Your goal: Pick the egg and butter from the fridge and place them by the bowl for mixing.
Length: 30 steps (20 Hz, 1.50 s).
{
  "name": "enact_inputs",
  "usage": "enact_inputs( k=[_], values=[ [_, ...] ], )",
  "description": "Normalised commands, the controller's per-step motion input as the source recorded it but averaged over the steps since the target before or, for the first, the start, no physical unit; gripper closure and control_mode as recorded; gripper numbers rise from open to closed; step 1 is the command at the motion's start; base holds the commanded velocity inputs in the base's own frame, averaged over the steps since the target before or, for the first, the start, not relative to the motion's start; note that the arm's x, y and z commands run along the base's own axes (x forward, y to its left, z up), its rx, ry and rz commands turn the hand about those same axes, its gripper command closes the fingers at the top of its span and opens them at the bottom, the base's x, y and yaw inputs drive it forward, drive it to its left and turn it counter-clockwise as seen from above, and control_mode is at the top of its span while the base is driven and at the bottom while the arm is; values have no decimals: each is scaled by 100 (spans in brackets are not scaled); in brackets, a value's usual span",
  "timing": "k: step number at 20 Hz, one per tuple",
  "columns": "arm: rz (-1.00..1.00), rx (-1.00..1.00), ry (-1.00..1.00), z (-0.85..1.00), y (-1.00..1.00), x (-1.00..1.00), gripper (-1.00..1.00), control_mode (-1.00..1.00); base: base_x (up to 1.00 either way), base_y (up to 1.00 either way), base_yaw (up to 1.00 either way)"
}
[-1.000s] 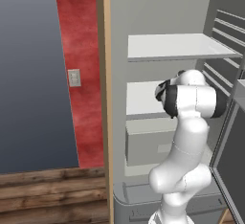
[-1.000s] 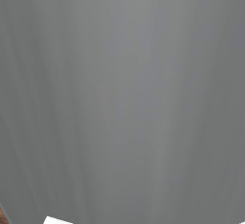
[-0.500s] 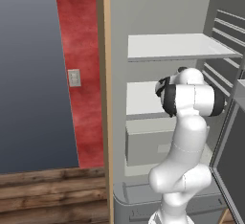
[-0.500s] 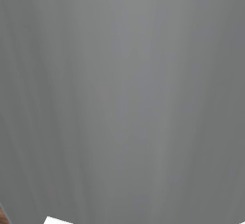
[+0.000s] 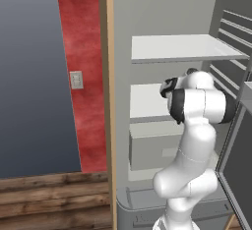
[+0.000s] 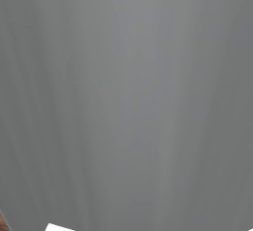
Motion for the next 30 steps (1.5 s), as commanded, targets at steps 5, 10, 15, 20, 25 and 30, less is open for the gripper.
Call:
enact_inputs(
  k=[5,10,15,20,25,30],
  values=[
    [0,0,-14,37,6,-81,100,-100,0,0,0],
    [0,3,-4,89,26,-100,100,-100,0,0,0],
    [0,5,4,100,40,-100,100,-100,0,0,0],
    [0,3,15,100,50,-100,100,-100,0,0,0],
    [0,0,18,92,49,-100,100,-100,0,0,0],
    [0,-2,-3,35,33,-100,100,-100,0,0,0]
  ],
)
